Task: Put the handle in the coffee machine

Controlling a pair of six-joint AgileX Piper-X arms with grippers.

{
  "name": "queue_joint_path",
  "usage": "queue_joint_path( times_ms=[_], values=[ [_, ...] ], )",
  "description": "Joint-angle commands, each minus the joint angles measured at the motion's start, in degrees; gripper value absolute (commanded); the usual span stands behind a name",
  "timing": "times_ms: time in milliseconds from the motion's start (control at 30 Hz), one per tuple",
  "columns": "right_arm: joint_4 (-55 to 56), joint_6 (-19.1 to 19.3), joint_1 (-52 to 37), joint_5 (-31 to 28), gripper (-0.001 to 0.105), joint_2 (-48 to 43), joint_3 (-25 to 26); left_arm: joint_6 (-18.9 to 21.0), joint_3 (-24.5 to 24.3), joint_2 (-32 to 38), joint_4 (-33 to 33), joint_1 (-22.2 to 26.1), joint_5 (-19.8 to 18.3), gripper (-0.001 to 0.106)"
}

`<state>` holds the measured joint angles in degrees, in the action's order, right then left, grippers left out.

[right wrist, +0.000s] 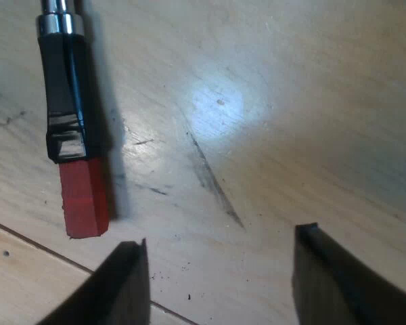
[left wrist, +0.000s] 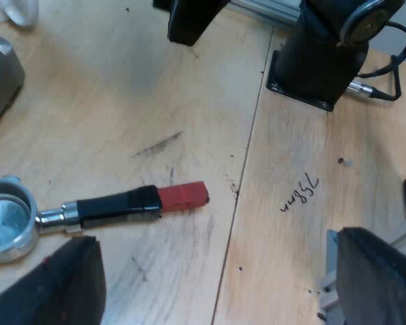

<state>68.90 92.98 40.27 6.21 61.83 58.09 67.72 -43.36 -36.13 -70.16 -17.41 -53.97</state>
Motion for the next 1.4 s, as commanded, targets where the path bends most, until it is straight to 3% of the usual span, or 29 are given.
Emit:
queue_joint_path(
  times_ms=[33,133,333,533,733,900,1200,1400],
  values=[
    [0.3,0.1,0.1,0.4,0.037,1.2,0.5,-0.3,0.1,-0.4,1.8,-0.2,-0.7,0.072],
    [0.3,0.1,0.1,0.4,0.029,2.6,0.5,-0.2,0.2,-0.4,3.0,-0.8,1.5,0.072],
    [0.4,-1.0,0.1,0.1,0.001,5.0,0.4,0.5,0.1,-0.8,6.4,-6.4,6.8,0.072],
    [0.2,-5.1,0.1,0.1,0.0,6.6,-0.1,0.6,0.1,-2.2,7.5,-10.5,9.8,0.072],
    [-5.0,-8.2,0.1,1.6,0.0,6.8,-5.9,0.6,0.1,-5.2,7.5,-10.9,11.3,0.072],
    [-8.3,-8.4,0.1,1.8,0.0,7.3,-9.3,0.4,0.1,-6.8,7.5,-10.9,11.3,0.072],
    [-15.3,-9.8,0.1,1.8,0.0,12.6,-9.4,-0.3,3.9,-6.8,7.5,-10.9,11.3,0.072],
    [-17.9,-11.3,5.7,1.3,0.0,17.1,-9.4,-0.3,5.9,-6.8,7.5,-10.9,11.8,0.072]
  ],
)
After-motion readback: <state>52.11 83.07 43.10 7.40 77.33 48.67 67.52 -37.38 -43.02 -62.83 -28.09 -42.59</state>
